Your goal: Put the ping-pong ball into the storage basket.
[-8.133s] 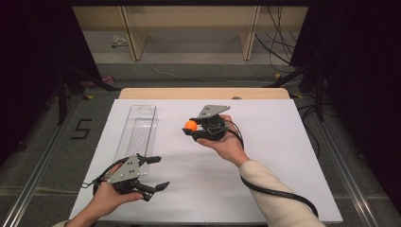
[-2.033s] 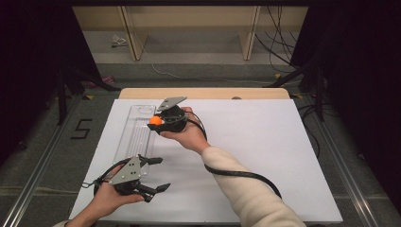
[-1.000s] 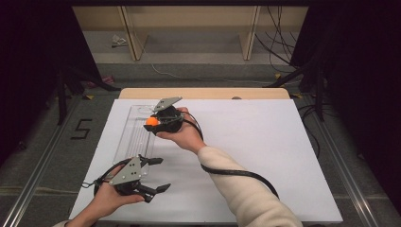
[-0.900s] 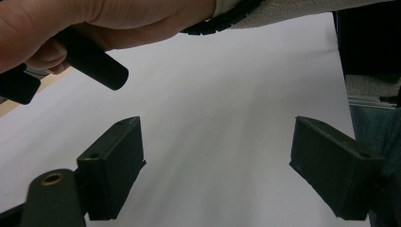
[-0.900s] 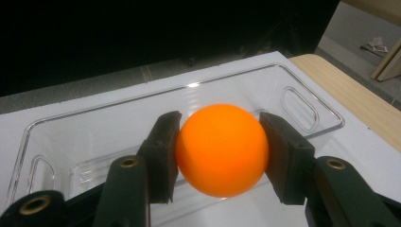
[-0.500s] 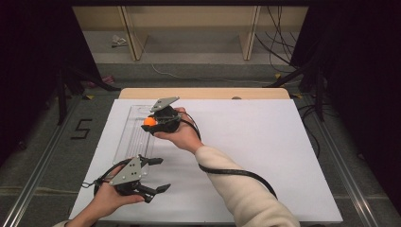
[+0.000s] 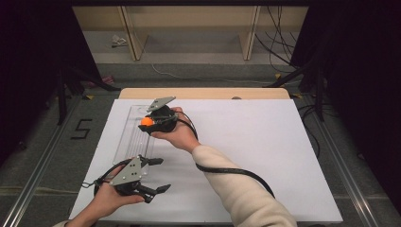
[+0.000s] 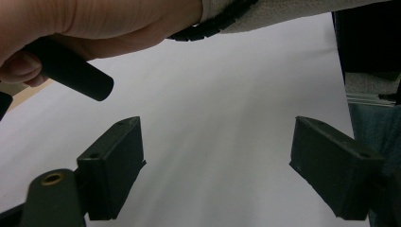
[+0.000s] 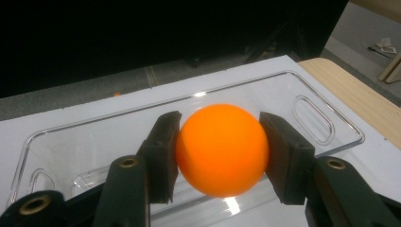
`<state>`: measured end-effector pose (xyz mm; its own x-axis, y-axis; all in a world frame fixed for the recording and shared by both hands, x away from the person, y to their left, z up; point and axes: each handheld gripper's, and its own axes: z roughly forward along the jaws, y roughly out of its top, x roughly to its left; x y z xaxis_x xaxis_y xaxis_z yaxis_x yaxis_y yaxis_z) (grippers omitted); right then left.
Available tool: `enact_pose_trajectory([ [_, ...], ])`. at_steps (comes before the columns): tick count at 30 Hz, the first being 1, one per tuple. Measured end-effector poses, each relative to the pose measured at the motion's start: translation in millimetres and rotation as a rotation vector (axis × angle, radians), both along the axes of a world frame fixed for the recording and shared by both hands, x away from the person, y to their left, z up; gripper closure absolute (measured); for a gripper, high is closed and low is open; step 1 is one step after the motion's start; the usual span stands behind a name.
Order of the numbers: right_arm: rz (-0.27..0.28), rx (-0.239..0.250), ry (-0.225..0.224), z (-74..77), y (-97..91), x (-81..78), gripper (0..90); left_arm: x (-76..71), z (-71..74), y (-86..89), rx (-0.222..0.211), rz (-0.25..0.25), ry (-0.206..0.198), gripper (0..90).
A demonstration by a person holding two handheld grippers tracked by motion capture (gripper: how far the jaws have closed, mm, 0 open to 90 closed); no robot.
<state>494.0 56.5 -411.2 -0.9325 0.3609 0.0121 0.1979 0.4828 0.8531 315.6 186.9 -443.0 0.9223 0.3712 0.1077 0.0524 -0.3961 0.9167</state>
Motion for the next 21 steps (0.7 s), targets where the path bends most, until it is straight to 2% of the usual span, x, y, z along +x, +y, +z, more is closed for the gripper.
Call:
enact_pose_trajectory([
  [21,-0.013,-0.015,0.015,-5.7,8.3,9.2,51.3,-0.3,-0.1,-0.1,0.000,-0.003,0.000,17.6],
])
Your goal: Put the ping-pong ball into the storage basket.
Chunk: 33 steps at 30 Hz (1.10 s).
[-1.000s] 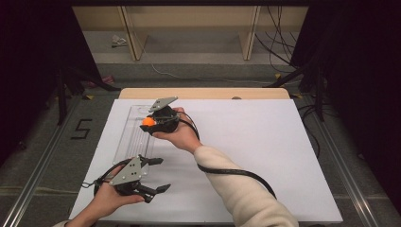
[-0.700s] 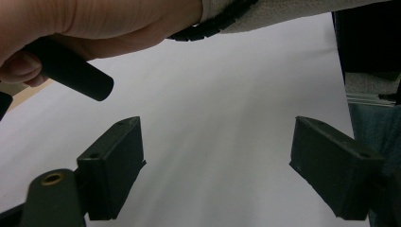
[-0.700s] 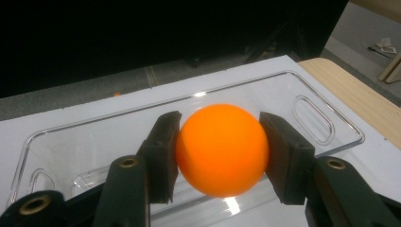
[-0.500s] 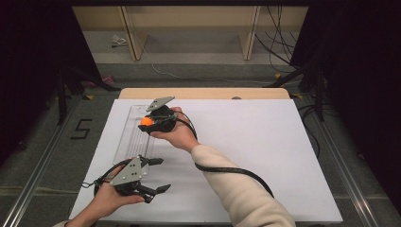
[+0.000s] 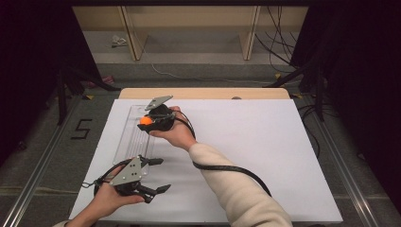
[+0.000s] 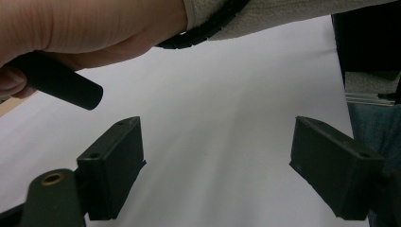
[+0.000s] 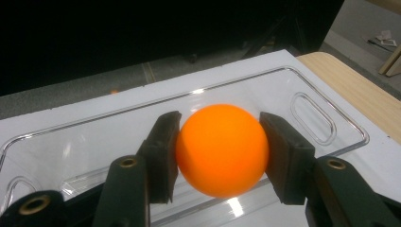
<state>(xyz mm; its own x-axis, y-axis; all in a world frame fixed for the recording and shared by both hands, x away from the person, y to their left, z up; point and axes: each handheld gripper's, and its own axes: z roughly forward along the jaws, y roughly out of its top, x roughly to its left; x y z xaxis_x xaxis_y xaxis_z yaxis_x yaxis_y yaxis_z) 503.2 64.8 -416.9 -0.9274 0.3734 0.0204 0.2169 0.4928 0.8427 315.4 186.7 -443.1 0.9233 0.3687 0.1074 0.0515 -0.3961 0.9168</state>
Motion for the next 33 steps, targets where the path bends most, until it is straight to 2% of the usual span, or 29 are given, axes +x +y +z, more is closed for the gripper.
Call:
enact_pose_trajectory([
  [33,0.005,-0.015,0.008,-4.9,11.0,4.3,51.2,-0.2,0.0,0.1,0.004,-0.005,0.000,17.6],
])
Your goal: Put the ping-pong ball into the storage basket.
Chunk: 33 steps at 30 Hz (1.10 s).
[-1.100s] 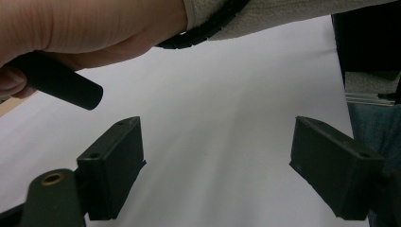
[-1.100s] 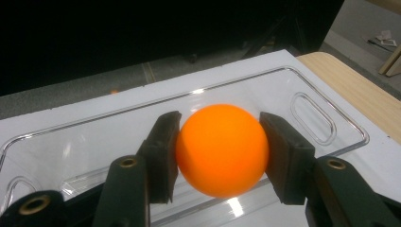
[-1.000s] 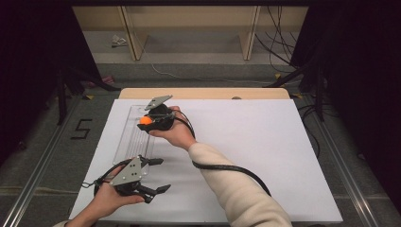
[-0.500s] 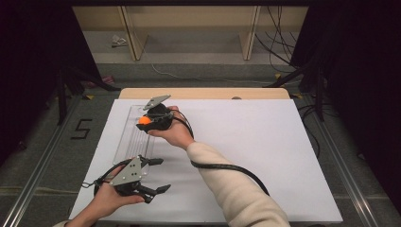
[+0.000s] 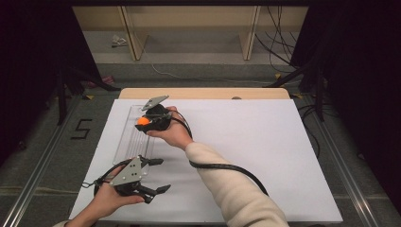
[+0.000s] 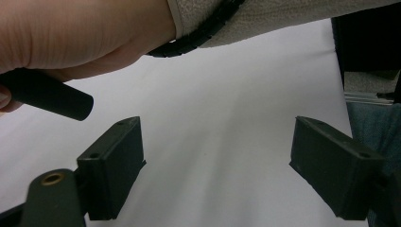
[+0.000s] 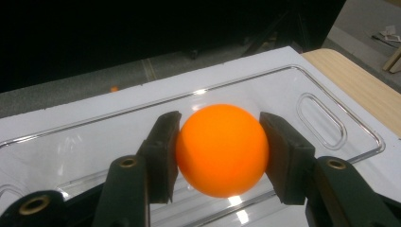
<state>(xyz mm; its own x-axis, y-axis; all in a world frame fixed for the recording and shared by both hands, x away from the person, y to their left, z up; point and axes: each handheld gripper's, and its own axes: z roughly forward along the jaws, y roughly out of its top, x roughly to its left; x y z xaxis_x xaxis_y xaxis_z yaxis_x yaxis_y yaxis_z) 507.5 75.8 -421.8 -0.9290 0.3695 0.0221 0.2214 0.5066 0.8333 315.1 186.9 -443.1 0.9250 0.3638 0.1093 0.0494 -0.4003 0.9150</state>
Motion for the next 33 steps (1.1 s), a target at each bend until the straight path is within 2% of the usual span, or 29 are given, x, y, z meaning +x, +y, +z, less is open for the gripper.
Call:
enact_pose_trajectory([
  [33,0.018,-0.032,0.005,-8.4,9.1,-0.2,51.2,-0.1,0.0,-0.3,0.001,-0.004,-0.001,17.6],
])
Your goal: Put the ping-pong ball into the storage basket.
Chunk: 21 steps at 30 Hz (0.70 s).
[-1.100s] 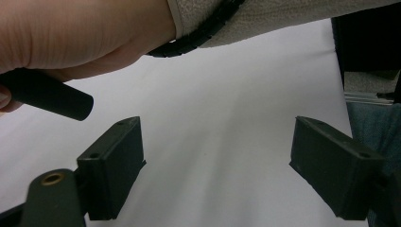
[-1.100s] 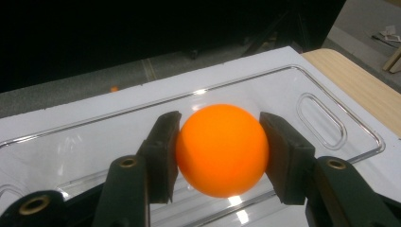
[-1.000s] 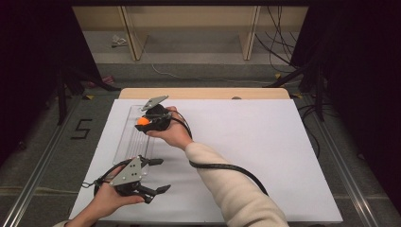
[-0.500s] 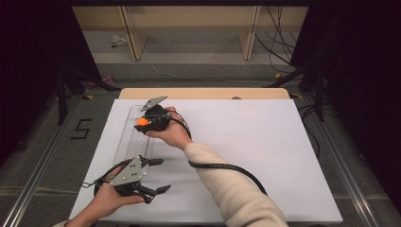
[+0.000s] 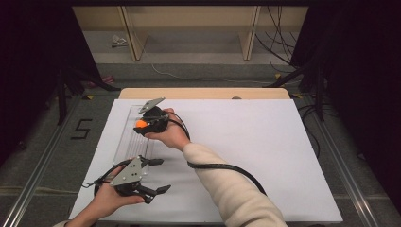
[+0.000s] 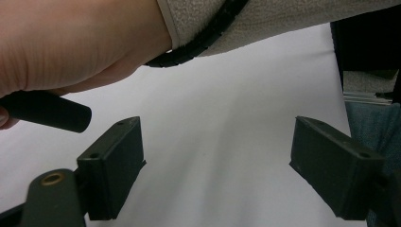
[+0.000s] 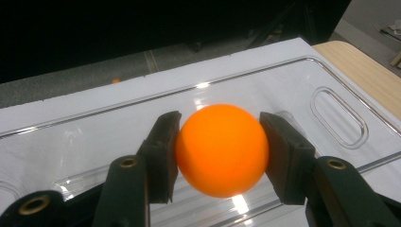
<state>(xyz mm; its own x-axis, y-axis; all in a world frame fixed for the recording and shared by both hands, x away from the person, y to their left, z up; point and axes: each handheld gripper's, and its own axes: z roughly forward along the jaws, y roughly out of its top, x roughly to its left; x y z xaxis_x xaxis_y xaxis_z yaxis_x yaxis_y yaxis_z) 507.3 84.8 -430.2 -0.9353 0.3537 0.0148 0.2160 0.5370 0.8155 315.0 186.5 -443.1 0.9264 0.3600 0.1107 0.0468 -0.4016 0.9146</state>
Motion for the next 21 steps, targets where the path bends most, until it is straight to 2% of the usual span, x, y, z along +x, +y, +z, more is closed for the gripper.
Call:
enact_pose_trajectory([
  [21,0.000,-0.012,0.015,-3.9,1.8,1.8,51.2,0.0,0.1,0.1,0.002,-0.002,0.001,17.6],
])
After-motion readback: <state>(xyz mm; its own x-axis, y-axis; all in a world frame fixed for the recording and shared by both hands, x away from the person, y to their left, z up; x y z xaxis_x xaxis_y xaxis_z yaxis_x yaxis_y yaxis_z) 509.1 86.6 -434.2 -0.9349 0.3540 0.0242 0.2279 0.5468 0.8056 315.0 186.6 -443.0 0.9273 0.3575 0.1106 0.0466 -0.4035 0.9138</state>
